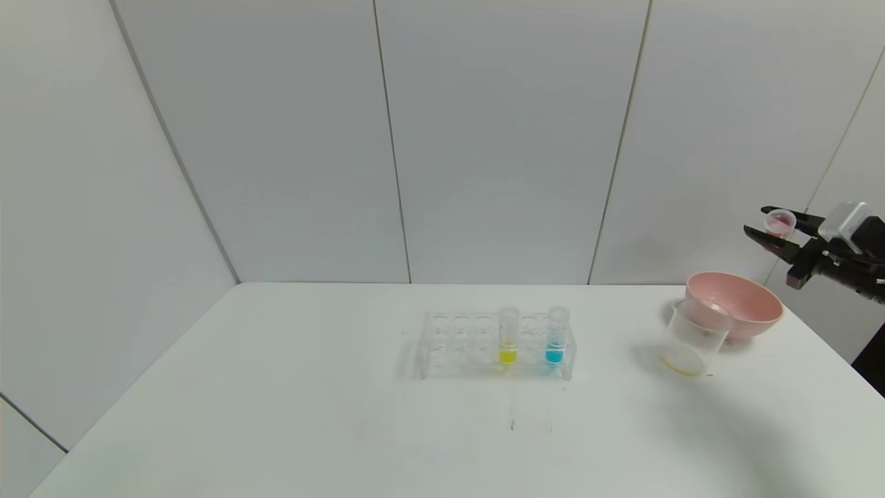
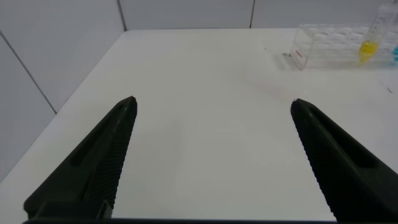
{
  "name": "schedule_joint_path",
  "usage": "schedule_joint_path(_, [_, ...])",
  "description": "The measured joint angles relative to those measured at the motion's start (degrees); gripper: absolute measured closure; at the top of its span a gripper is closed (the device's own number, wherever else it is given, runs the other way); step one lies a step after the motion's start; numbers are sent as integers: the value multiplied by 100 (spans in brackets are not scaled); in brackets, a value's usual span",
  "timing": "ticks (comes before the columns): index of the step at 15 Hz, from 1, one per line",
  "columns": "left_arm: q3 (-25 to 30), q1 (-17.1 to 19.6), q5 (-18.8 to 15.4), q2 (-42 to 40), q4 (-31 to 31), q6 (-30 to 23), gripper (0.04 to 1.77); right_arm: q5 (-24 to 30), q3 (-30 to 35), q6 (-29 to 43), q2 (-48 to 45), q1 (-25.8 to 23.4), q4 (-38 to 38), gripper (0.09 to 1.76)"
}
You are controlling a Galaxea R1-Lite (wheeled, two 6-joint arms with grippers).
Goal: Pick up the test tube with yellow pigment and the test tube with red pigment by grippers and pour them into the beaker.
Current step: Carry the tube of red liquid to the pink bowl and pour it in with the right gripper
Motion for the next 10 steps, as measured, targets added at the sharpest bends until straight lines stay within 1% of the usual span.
schedule_joint_path(4, [0,0,0,0,0,2,5,117,217,-995,61,22,93,129])
schedule_joint_path(8, [0,0,0,0,0,2,5,112,305,-1259,102,44,123,129])
schedule_joint_path(10, [0,0,0,0,0,2,5,96,308,-1501,128,65,115,129])
